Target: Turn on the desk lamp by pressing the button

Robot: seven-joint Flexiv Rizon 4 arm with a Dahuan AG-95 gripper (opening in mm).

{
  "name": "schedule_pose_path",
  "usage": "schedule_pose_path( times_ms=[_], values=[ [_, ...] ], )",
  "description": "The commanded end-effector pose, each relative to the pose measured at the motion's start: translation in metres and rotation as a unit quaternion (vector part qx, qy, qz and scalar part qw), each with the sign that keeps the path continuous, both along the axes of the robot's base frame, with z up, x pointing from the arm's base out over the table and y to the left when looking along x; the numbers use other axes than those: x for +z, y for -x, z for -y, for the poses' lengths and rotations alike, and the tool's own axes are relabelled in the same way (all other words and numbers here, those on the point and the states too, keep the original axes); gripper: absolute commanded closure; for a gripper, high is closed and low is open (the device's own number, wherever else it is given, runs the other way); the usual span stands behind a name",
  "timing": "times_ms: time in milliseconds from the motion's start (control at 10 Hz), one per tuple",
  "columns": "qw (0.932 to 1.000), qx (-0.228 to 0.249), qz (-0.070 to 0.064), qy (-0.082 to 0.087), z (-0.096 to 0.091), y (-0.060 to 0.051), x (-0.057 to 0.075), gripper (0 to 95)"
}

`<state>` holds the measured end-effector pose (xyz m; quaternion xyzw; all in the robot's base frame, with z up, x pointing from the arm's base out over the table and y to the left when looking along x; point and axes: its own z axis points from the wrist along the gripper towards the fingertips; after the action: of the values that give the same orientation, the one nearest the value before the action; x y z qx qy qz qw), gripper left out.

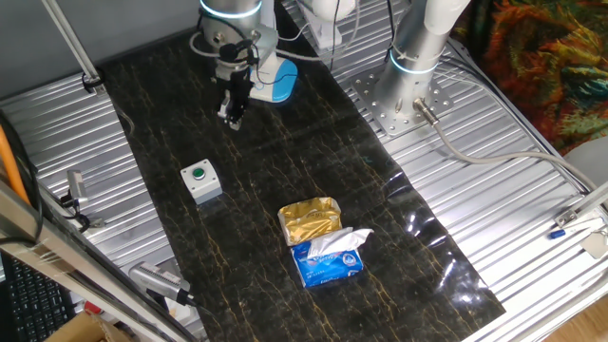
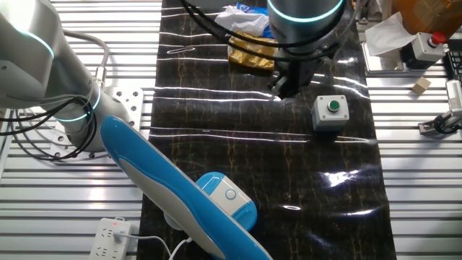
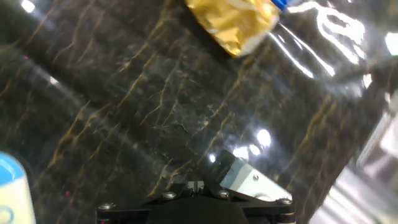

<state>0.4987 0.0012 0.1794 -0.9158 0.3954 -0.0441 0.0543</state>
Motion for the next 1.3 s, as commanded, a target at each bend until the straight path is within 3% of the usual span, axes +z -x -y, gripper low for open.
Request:
schedule_pose_path(
  times_ms=[100, 300, 600, 1300],
  values=[
    [0.9982, 0.022, -0.043, 0.036, 0.001, -0.001, -0.001, 95.0],
    [0.9987, 0.000, -0.042, 0.027, 0.013, 0.005, 0.002, 95.0],
    [0.9987, 0.007, -0.043, 0.028, 0.016, 0.008, 0.003, 95.0],
    [0.9998, 0.011, -0.009, 0.015, 0.016, 0.008, 0.003, 95.0]
  ],
)
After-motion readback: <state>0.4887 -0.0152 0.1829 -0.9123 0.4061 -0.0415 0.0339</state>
